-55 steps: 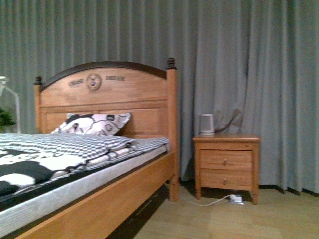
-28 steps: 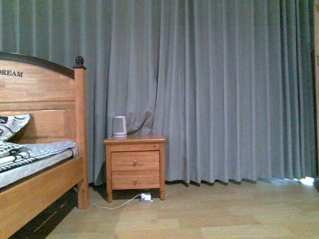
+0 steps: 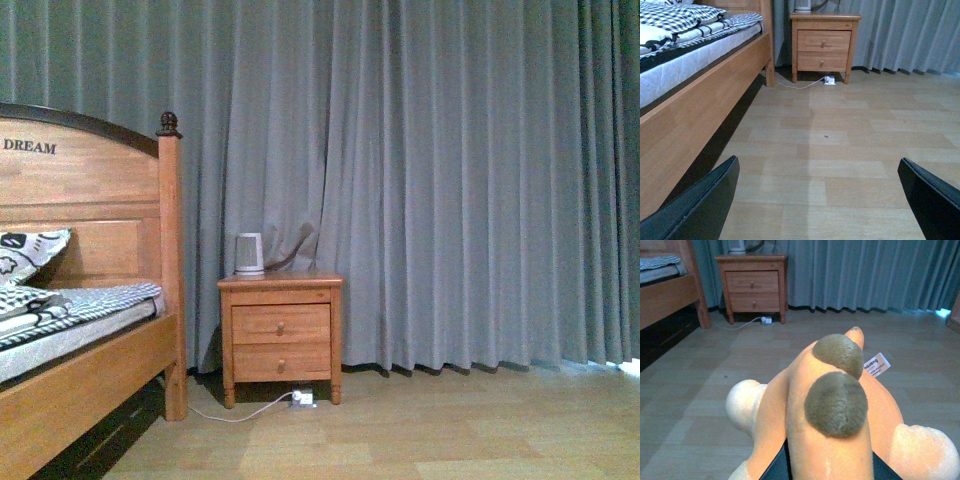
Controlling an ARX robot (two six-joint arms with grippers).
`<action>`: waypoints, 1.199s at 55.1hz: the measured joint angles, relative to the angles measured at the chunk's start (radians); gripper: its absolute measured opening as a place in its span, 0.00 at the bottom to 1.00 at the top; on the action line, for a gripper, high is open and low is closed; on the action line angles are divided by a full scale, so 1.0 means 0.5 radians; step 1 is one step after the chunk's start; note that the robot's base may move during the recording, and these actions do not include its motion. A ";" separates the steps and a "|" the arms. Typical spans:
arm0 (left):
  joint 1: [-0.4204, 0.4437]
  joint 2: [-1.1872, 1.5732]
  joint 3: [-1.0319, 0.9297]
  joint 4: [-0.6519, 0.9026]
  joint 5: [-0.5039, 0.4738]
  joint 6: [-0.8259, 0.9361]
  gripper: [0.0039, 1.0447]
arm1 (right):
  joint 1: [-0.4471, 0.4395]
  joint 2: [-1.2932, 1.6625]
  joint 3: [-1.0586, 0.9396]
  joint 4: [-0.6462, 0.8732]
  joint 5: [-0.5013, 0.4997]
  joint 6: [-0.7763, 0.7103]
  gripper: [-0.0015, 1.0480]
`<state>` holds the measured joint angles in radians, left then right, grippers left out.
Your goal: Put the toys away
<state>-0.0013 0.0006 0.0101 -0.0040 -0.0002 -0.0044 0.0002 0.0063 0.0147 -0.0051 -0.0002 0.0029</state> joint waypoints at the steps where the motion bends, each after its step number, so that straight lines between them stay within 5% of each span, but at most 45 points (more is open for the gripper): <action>1: 0.000 0.000 0.000 0.000 0.000 0.000 0.94 | 0.000 0.000 0.000 0.000 0.000 0.000 0.07; 66: 0.000 0.000 0.000 0.000 -0.002 0.000 0.94 | 0.000 -0.001 0.000 0.000 -0.002 0.000 0.07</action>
<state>-0.0013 0.0006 0.0101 -0.0040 -0.0010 -0.0044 0.0002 0.0059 0.0147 -0.0051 -0.0013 0.0029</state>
